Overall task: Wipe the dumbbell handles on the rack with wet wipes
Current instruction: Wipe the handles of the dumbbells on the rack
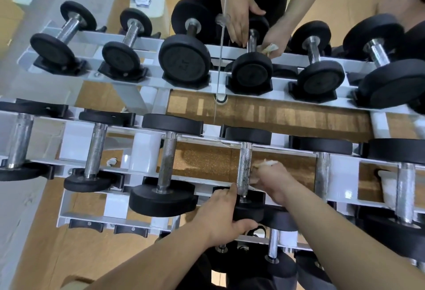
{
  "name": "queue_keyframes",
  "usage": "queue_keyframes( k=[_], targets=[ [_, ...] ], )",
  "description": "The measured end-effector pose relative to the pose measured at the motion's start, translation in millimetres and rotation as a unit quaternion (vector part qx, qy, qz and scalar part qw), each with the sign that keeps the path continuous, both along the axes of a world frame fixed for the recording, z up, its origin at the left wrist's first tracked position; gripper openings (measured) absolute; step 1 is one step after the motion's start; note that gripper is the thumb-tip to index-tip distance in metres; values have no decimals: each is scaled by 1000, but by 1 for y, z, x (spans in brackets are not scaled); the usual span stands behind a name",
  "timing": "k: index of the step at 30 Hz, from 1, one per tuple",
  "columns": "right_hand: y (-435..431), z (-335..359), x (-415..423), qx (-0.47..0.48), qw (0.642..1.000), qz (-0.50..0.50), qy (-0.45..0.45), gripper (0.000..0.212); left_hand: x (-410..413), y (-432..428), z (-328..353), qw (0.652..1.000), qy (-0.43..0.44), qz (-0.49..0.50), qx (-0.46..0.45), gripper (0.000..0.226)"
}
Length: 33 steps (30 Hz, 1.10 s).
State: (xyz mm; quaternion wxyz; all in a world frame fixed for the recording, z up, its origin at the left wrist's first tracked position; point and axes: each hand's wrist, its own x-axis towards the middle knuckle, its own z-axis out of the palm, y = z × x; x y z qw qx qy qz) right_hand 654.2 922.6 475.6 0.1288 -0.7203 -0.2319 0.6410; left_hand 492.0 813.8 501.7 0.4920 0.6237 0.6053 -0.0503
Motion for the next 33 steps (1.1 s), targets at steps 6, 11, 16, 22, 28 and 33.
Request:
queue_keyframes(
  k=[6,11,16,22,28,33],
  targets=[
    [24,9,-18,-36,983,-69,166,37,1,1,2,1000,-4,3,-14,107],
    [2,15,2,-103,976,31,191,46,1,2,4,1000,-15,12,-5,106],
    [22,8,-13,-67,929,-171,321,40,1,2,4,1000,-7,11,-9,101],
    [14,4,-5,-88,960,-54,259,42,-1,2,0,1000,-2,5,-9,103],
    [24,14,-5,-86,957,-76,267,42,1,2,0,1000,6,-8,-10,106],
    [10,4,-15,28,987,-95,127,29,0,3,4,1000,-4,-9,-8,106]
  ],
)
